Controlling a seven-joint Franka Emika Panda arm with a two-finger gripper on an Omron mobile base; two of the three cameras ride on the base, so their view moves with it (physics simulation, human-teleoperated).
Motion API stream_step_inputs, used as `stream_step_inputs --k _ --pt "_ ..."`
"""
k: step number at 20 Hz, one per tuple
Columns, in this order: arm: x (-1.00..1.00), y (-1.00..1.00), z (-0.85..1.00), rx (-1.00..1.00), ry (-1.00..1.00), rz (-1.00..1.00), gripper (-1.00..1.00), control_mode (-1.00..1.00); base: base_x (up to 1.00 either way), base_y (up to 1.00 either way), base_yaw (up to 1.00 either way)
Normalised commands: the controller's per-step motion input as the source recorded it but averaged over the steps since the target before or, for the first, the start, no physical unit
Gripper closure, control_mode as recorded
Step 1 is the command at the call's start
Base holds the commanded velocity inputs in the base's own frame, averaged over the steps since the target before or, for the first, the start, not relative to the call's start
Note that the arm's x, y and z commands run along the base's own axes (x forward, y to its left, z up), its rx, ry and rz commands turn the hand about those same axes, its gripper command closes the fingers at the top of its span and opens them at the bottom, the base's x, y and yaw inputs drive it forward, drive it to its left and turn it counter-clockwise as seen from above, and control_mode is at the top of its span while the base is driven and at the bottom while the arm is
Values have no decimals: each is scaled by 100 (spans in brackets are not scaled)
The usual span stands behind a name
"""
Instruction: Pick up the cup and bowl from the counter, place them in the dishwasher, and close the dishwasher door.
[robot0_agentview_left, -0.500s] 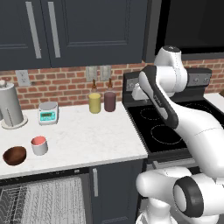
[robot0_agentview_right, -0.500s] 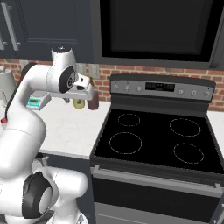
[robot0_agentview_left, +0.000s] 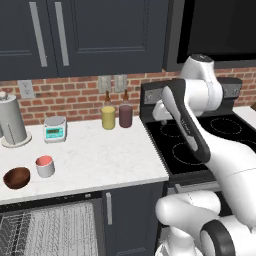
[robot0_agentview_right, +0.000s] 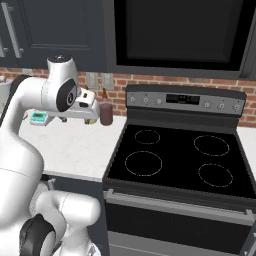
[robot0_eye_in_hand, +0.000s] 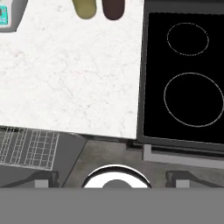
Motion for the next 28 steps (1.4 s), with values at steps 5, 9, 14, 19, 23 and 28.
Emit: stream_step_inputs --k 5,9,14,19,23,28 --pt "-57 8 0 -1 0 2 -100 -100 0 0 0" --pt "-25 4 0 -2 0 2 -100 -100 0 0 0" --pt "-26 0 0 0 -5 3 -100 -100 0 0 0" --pt "-20 0 0 0 -8 3 -100 -100 0 0 0" --pt "1 0 0 0 -4 5 -100 -100 0 0 0" --pt "6 0 0 0 -8 11 -100 -100 0 0 0"
